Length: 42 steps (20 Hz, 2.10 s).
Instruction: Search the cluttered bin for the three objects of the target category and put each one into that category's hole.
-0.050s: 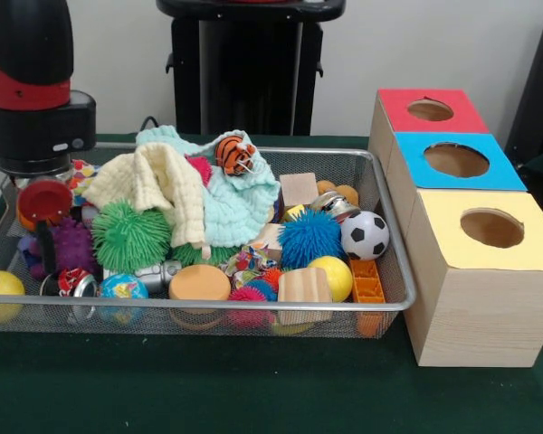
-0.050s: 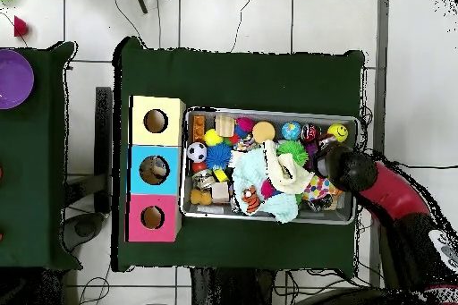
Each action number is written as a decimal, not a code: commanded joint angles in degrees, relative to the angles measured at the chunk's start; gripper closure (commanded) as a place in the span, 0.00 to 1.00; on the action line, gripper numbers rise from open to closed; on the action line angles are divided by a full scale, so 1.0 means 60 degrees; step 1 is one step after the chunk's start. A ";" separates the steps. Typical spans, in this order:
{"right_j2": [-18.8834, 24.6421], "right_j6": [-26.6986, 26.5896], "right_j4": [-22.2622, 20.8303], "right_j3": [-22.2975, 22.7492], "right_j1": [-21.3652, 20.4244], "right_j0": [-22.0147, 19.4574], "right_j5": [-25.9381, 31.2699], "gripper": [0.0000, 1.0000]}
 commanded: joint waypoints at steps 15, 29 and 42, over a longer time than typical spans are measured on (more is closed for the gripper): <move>0.0101 0.1220 0.0228 0.0881 0.1481 0.0323 -0.1026 0.00; -0.0114 0.0510 0.0228 0.0861 0.1643 0.0578 0.0312 0.00; -0.0944 0.0332 0.0125 0.1104 -0.0365 0.1082 0.1117 1.00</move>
